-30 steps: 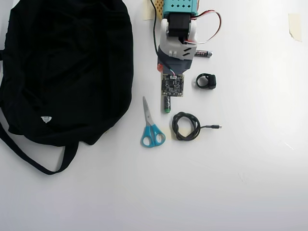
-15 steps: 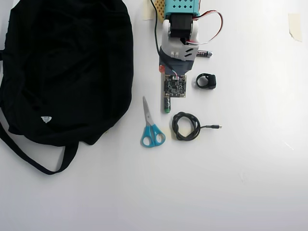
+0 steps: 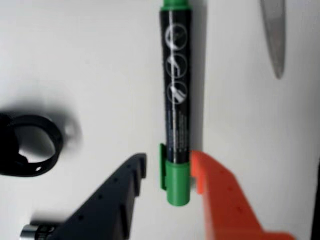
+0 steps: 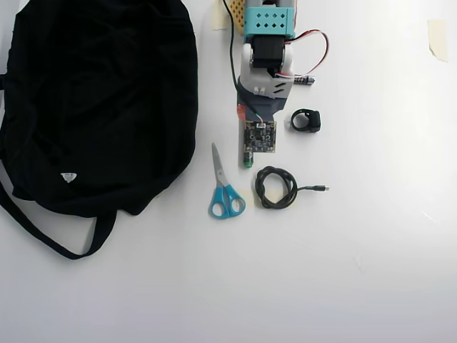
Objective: Put the green marker into the black bag
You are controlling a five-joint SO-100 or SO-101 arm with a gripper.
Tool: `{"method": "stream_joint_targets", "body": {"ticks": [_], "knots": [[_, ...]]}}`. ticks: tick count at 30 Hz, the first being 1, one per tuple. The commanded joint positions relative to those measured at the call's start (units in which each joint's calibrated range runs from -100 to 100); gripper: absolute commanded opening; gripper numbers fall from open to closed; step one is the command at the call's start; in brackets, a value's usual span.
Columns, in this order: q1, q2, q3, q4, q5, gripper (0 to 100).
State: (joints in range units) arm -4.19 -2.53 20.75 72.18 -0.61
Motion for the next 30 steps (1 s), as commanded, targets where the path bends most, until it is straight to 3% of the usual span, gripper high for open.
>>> {"method": "stream_joint_targets", "body": {"ticks": [1, 9, 14, 30], "knots": [[-0.7, -0.3, -0.7, -0.7, 0.1, 17], [-0.9, -0.2, -0.4, -0.7, 0.0, 19], [-0.9, -0.2, -0.4, -0.7, 0.0, 25], [-1.3, 3.0, -1.2, -0.8, 0.0, 26]]}}
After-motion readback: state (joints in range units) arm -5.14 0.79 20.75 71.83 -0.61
